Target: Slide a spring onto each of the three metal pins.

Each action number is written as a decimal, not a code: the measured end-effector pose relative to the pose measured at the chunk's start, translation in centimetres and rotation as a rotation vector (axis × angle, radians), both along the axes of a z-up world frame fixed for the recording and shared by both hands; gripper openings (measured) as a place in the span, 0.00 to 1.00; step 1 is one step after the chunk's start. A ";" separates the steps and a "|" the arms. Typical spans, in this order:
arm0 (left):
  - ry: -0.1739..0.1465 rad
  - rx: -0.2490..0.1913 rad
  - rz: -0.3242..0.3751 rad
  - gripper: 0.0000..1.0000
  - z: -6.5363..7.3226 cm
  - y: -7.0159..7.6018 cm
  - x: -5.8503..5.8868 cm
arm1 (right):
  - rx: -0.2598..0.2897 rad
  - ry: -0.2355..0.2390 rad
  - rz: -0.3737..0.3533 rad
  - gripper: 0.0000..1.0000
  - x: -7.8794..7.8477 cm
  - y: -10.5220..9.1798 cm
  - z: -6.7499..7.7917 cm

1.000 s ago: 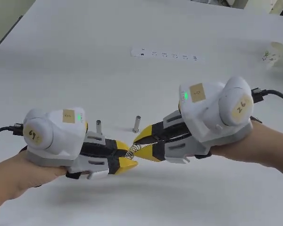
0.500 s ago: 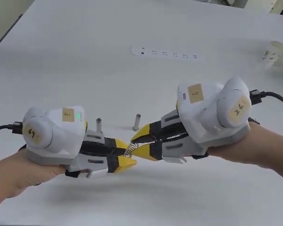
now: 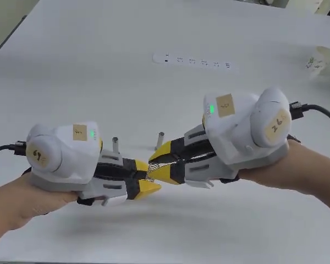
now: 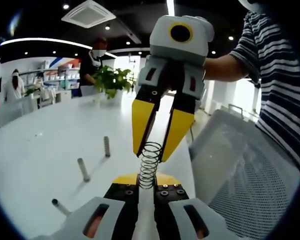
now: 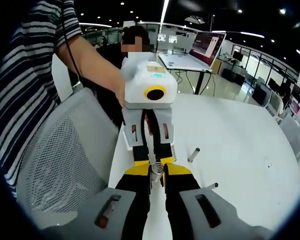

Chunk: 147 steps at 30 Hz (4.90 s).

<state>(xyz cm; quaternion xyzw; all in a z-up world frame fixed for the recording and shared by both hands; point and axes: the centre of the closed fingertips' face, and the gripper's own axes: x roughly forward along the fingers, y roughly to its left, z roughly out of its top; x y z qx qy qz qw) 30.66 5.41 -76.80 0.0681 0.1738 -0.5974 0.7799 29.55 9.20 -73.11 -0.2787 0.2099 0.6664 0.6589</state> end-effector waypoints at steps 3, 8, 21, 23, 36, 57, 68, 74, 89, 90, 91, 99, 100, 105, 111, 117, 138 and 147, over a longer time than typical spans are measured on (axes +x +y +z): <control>-0.002 -0.004 0.003 0.02 0.2 0.1 0.1 | 0.015 -0.009 0.004 0.07 0.0 0.2 0.2; -0.001 0.000 0.004 0.02 0.1 0.0 0.1 | 0.025 -0.016 0.011 0.07 -0.1 0.5 0.1; 0.016 -0.004 0.030 0.03 -0.3 0.6 -0.3 | 0.031 -0.058 0.033 0.07 -0.6 0.6 -0.3; 0.016 -0.001 0.029 0.03 -0.3 0.7 -0.3 | 0.024 -0.066 0.039 0.07 -0.6 0.6 -0.3; 0.039 -0.023 0.047 0.12 -0.2 0.3 -0.2 | 0.001 -0.089 0.038 0.07 -0.5 0.2 -0.5; 0.048 -0.029 0.108 0.18 -0.1 1.5 0.4 | -0.001 -0.112 0.025 0.07 0.2 0.1 -0.3; 0.048 -0.024 0.158 0.24 -0.2 3.1 0.6 | -0.005 -0.127 0.005 0.07 0.7 -0.2 -0.3; 0.046 -0.032 0.202 0.29 0.0 4.2 0.9 | -0.007 -0.140 -0.004 0.07 1.0 -0.4 -0.2; 0.061 -0.031 0.295 0.39 -0.3 7.3 1.0 | -0.012 -0.151 -0.032 0.07 1.7 -0.8 -0.3; 0.059 -0.030 0.300 0.40 -0.3 7.5 1.1 | -0.011 -0.152 -0.033 0.07 1.7 -0.8 -0.3; 0.057 -0.029 0.308 0.41 -0.4 7.7 1.2 | -0.011 -0.153 -0.034 0.07 1.7 -0.8 -0.4; 0.053 -0.024 0.357 0.51 -0.5 9.1 1.7 | -0.013 -0.157 -0.049 0.07 2.0 -1.0 -0.4; 0.053 -0.025 0.361 0.52 -0.6 9.2 1.8 | -0.015 -0.154 -0.052 0.07 2.0 -1.1 -0.4; 0.055 -0.023 0.372 0.57 -0.7 9.6 1.7 | -0.010 -0.162 -0.067 0.07 2.4 -1.3 -0.3; 0.045 -0.032 0.391 0.65 -0.4 10.1 2.0 | -0.004 -0.157 -0.087 0.07 2.8 -1.6 -0.2; 0.045 -0.036 0.417 0.78 -0.4 10.5 2.3 | -0.004 -0.156 -0.099 0.07 3.0 -1.8 -0.1; 0.058 -0.053 0.457 0.98 -0.3 11.5 3.1 | -0.055 0.003 -0.190 0.07 5.0 -2.9 -0.9; 0.059 -0.048 0.470 0.98 -0.5 11.9 3.2 | -0.040 -0.027 -0.240 0.07 7.7 -2.8 0.3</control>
